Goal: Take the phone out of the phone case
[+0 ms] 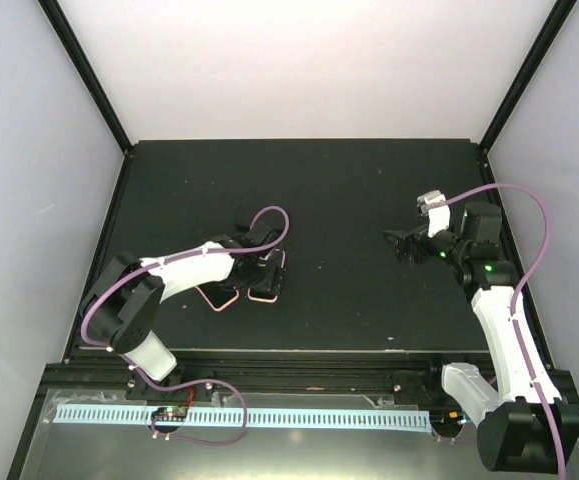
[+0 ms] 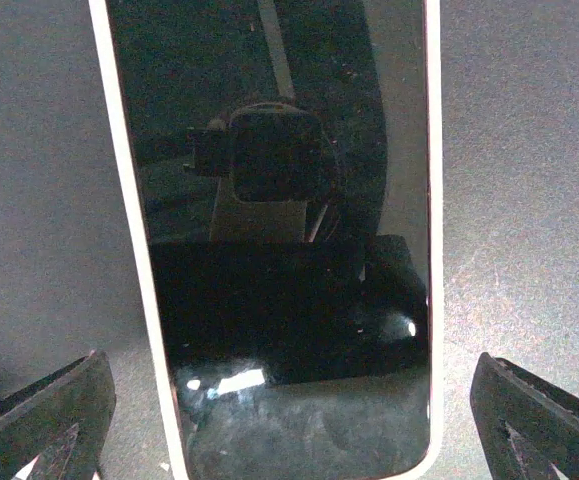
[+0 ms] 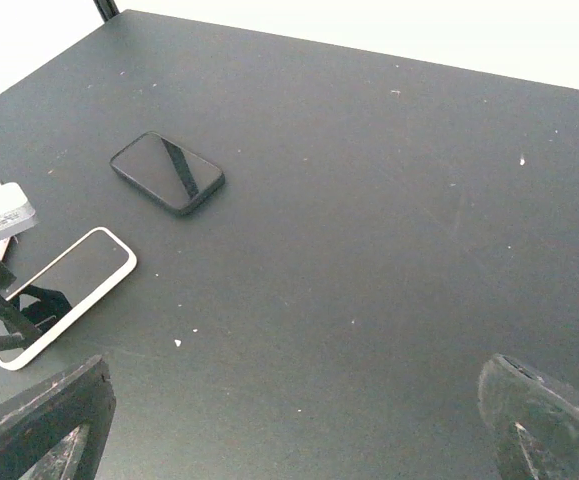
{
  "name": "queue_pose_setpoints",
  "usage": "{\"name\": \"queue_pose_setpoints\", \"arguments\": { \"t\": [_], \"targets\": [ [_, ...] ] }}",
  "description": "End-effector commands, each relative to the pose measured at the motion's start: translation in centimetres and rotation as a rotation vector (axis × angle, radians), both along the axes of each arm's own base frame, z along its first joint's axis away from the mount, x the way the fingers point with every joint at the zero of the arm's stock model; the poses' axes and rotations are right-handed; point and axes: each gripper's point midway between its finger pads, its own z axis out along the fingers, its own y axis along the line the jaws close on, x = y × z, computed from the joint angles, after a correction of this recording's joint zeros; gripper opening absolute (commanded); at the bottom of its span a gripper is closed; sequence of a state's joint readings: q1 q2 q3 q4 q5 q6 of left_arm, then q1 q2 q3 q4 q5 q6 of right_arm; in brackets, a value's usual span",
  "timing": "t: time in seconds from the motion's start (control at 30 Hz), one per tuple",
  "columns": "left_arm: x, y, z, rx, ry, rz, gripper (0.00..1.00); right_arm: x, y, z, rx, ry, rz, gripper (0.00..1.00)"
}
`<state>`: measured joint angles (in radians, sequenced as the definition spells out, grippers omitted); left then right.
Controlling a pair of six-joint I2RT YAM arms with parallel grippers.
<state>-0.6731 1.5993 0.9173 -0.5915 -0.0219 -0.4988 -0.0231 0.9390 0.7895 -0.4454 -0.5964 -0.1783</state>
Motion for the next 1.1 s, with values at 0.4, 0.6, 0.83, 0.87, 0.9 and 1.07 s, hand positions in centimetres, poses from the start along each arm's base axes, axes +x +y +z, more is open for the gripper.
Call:
{"name": "queue_pose_setpoints", "arguments": {
  "t": [0.4,0.6,0.83,0.87,0.9,1.07],
  "targets": [
    [-2.5,-10.7,2.6,-0.307,0.032,-0.214,0.99,0.9,-0.7,-0.2,-0.029,0.004,-0.034,1.00],
    [-2.3,-9.0,11.9,-0.339,-0.217,-0.213,0.99,1.6,-1.3,-0.4,-0.088,0.035,-0.039,1.00],
    [-1.2,2.4,20.4,-0.143,-0.506,-0.072,0.99,0.5,3.0,-1.7,-0.232,0.097,0.183,1.00],
    [-1.1,3.5,20.2,-0.134,-0.512,-0.052,0.99,0.4,3.9,-2.0,-0.245,0.105,0.210,1.00],
    [-0.8,4.5,19.8,-0.133,-0.516,-0.025,0.99,0.3,4.9,-2.2,-0.261,0.114,0.237,1.00],
    [0.3,7.5,16.1,-0.253,-0.487,0.073,0.99,0.3,9.9,-5.5,-0.421,0.202,0.365,1.00]
  ]
}}
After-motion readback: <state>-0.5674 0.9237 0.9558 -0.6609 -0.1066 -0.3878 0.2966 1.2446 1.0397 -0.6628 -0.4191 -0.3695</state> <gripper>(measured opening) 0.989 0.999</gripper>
